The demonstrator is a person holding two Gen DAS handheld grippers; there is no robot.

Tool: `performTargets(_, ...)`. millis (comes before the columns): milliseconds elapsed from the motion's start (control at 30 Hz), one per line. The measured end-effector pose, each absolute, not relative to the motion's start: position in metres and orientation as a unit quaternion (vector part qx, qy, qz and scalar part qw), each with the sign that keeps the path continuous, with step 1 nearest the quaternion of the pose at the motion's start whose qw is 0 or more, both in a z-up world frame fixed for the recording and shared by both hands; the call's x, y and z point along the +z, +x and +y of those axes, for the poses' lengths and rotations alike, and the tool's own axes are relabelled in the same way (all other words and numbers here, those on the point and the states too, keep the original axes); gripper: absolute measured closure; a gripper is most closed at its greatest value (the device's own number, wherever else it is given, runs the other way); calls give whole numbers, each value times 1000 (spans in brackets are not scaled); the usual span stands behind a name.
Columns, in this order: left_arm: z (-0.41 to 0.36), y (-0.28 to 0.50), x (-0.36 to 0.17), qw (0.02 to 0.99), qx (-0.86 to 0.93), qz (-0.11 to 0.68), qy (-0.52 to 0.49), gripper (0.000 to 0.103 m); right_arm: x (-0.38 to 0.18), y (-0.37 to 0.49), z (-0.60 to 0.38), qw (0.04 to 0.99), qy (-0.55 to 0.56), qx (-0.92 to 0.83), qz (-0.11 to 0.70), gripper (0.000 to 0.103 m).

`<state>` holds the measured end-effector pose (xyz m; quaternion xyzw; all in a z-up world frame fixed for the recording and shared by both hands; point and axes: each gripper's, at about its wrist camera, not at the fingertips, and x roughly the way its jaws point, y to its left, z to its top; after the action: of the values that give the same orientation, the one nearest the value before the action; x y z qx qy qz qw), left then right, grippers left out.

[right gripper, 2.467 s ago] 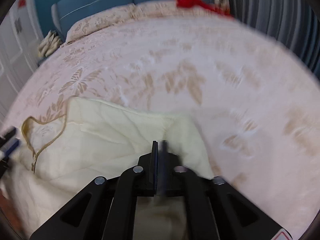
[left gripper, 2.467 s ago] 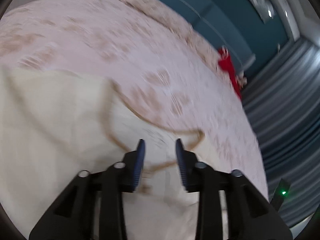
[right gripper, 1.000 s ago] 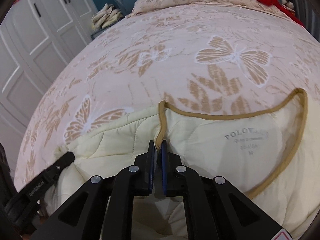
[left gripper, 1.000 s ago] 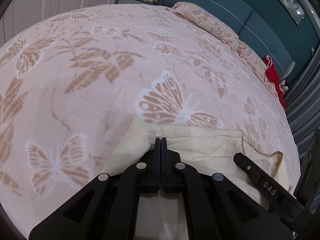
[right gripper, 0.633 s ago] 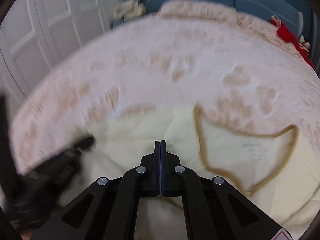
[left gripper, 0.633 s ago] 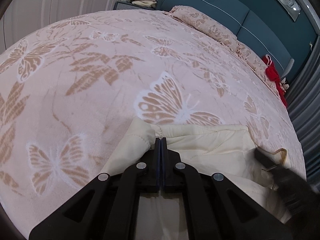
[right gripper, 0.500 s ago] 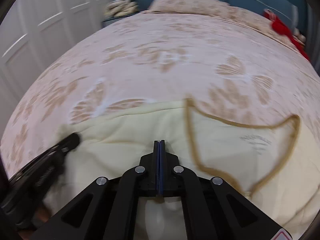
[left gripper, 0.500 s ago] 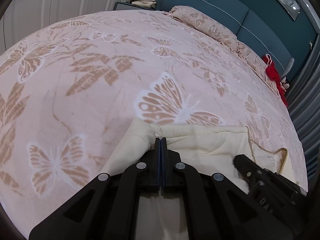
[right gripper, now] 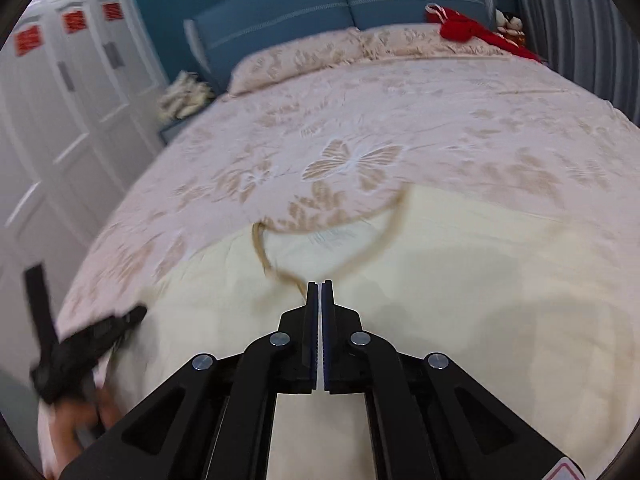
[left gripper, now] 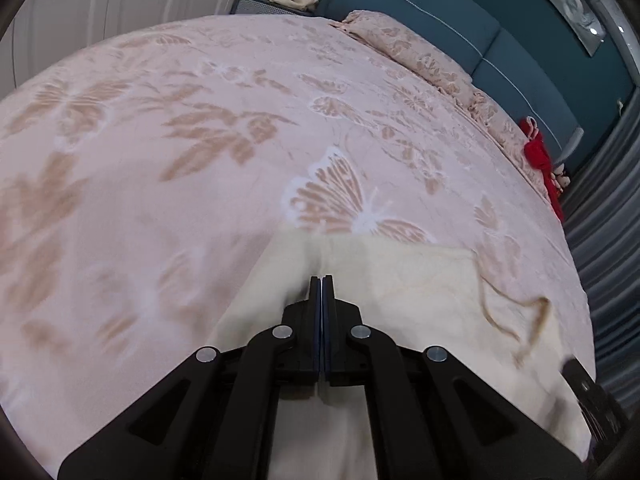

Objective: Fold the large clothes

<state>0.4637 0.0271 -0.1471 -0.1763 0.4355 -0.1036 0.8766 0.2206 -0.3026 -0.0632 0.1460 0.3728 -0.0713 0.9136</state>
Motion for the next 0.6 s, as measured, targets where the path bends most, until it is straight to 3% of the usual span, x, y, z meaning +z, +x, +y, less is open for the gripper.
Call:
performTargets(100,33,405,-120,880,-136,433,-139,87,-54,122,-326,910,100,-73,396,94)
performTargets(167,41,358,-107,874,-164,439,-126,58,-56,65,-344,900,94,-85,418,88)
performTargets(233,57,300,-100,858,-190,459,-130,43,-63,8,-365,887,112,-106,435,73)
performTargets(300,73,255,-100,845,-197,479,-136,36,-71,-52,-388,873,149,-129,446,54)
performTargets(433,114,181,-108,836,-155,501,-161,24,-88,-123,-408,851,175,-176,463,44)
performTargets(600,163,134,-125,837,-69,508,-191,20,-110,-149,-420,832,204,-189,481,36)
